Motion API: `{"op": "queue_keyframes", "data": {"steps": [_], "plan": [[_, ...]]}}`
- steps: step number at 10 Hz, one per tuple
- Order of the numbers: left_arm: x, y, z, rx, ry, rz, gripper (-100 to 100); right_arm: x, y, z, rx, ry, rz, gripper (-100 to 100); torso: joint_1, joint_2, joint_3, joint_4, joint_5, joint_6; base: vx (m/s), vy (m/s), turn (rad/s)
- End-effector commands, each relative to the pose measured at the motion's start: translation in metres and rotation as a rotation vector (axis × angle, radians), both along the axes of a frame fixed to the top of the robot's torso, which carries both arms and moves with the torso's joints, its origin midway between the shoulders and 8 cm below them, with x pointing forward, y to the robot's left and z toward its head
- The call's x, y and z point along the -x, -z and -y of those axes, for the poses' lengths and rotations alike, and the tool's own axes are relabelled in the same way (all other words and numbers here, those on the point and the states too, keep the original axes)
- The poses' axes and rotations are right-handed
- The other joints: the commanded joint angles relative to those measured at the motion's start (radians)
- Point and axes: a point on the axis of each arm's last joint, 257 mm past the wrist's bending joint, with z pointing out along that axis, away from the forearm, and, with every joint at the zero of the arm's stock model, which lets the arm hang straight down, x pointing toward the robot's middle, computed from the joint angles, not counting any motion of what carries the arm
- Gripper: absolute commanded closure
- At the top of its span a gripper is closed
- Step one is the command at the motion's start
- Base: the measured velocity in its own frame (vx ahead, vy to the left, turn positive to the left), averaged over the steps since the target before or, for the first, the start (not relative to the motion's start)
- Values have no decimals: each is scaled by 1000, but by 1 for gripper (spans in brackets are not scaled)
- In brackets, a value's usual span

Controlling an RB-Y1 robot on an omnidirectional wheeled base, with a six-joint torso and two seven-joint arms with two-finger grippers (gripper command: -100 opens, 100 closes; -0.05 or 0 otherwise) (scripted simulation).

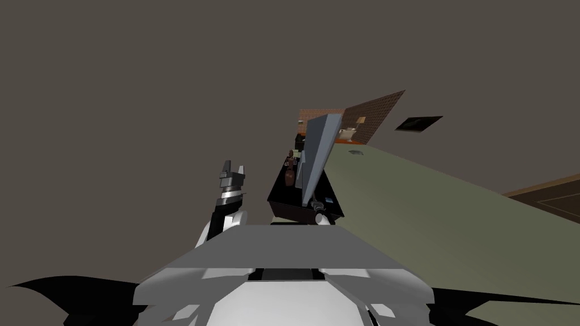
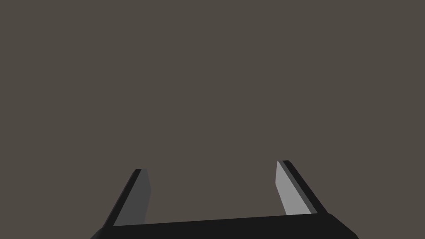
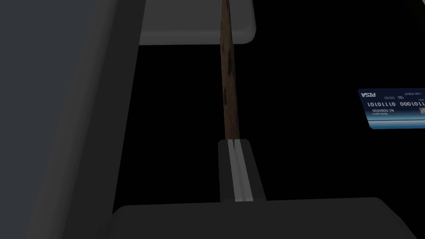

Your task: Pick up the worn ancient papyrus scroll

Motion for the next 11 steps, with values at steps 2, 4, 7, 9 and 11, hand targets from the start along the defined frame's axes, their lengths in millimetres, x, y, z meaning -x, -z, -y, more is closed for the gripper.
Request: {"op": "queue_keyframes", "data": {"steps": [2,4,7,9,11], "plan": [[0,0,0,0,0,0,0,1,0,2,3,3,0,100,0,0,0,0,-1,-2,-1,-1,-12],[0,0,0,0,0,0,0,1,0,2,2,3,0,0,0,-1,0,0,-1,-2,0,0,0],[0,0,0,0,0,0,0,-6,-7,-37,3,-54,0,100,2,-2,-1,0,-1,-2,23,1,-117],[0,0,0,0,0,0,0,-9,-11,-54,4,-79,1,100,-1,-1,0,0,-1,-1,-2,-40,-138],[0,0,0,0,0,0,0,-10,-10,-49,3,-72,1,0,-1,0,0,0,-1,-1,-2,-8,-10]]}}
